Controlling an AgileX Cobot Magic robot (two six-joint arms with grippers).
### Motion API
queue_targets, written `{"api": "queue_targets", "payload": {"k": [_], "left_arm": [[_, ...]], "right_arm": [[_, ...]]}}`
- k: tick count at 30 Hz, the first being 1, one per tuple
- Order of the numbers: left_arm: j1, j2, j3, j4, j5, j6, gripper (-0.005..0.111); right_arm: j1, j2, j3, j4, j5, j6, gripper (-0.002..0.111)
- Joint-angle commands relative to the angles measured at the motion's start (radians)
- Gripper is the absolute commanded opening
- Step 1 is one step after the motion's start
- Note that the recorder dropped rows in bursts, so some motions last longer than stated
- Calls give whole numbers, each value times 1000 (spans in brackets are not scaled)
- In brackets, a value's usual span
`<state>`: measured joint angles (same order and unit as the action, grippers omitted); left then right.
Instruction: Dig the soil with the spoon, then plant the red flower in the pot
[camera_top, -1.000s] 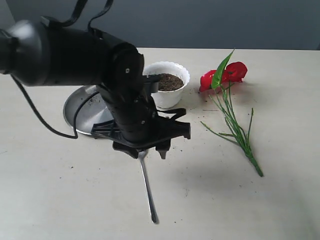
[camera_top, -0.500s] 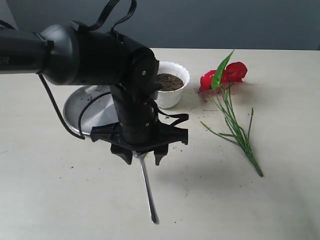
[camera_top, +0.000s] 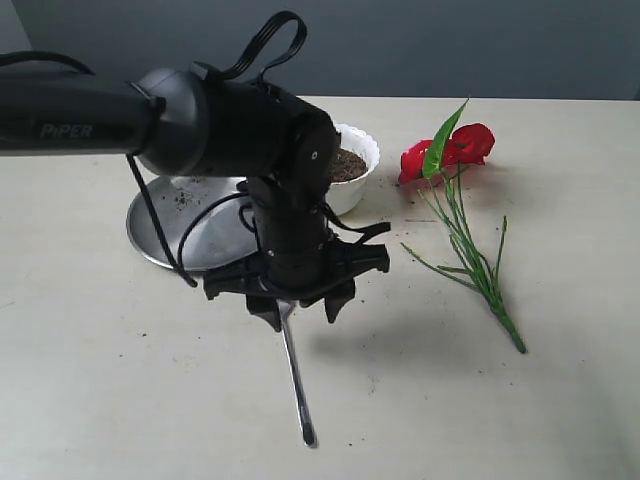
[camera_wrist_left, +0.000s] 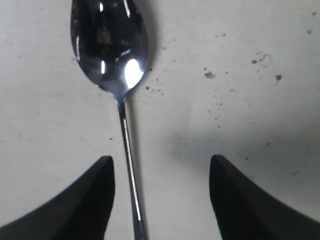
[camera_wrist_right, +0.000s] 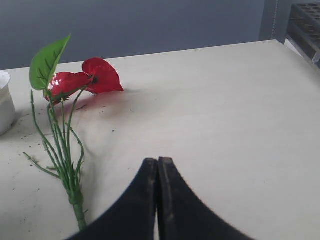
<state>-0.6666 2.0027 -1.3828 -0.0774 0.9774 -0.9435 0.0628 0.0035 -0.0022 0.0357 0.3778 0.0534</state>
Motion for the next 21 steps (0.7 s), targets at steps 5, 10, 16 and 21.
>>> {"api": "queue_targets", "payload": {"k": [5, 10, 16, 21], "left_arm": [[-6, 1, -44, 53, 104, -131, 52], [-6, 5, -44, 58, 118, -169, 52], [-6, 38, -44, 53, 125, -176, 52], [-6, 67, -52, 67, 141, -174, 52]], "right_arm": [[-4, -4, 2, -3, -14, -4, 0], [-4, -4, 2, -3, -14, -4, 0], [-4, -4, 2, -3, -14, -4, 0], [-4, -4, 2, -3, -14, -4, 0]]}}
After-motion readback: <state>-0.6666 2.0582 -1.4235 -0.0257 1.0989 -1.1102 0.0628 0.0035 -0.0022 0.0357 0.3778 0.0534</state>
